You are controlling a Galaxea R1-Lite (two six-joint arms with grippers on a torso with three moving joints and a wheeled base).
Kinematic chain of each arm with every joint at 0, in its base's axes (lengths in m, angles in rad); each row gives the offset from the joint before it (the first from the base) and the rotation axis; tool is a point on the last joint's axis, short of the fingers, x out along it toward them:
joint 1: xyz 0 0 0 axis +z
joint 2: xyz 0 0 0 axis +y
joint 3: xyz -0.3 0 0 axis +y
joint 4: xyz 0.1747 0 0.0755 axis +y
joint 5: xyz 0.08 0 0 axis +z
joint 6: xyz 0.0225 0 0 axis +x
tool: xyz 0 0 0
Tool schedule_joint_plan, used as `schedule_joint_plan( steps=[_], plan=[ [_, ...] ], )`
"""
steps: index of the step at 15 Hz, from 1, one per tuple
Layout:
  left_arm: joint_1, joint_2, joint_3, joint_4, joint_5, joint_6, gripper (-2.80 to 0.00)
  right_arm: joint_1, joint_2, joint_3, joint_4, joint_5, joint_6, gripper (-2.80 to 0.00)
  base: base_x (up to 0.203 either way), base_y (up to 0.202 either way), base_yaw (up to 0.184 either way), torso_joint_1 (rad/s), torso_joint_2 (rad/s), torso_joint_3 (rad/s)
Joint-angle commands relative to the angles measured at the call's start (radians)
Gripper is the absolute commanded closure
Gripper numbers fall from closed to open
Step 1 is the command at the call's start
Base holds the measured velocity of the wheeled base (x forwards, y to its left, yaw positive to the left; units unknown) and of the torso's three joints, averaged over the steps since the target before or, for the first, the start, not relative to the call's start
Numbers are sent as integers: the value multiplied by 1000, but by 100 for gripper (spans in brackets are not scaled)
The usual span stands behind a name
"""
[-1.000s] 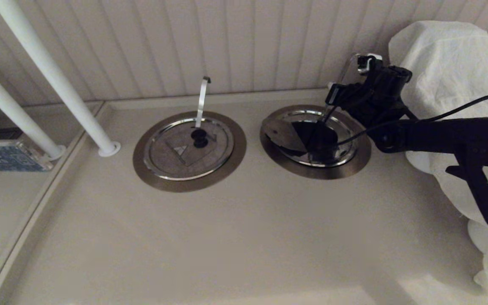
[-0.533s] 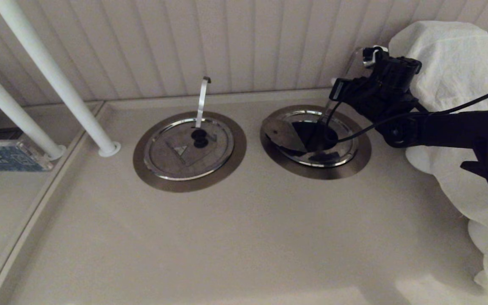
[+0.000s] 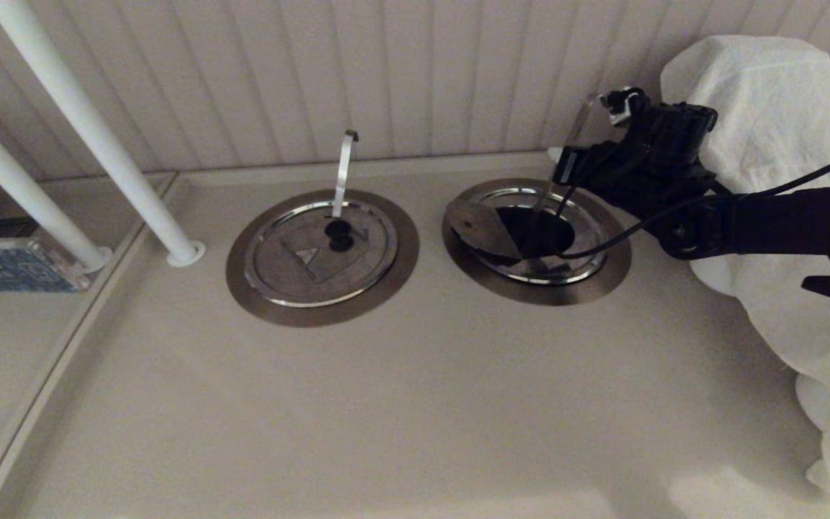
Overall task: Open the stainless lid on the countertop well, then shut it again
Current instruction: Stir with a spoon
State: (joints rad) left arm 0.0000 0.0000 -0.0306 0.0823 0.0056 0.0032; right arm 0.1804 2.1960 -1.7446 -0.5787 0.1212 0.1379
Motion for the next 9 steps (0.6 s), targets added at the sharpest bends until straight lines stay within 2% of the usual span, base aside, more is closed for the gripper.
schedule_joint_plan(
  steps=[1, 9],
  plan=[
    [0, 0, 0, 1, 1, 0, 0, 3, -36, 28, -3, 4, 0, 0, 0, 0, 0, 0, 0, 0],
    [0, 0, 0, 1, 1, 0, 0, 5, -158, 146, 56, 113, -22, 0, 0, 0, 0, 0, 0, 0]
  ],
)
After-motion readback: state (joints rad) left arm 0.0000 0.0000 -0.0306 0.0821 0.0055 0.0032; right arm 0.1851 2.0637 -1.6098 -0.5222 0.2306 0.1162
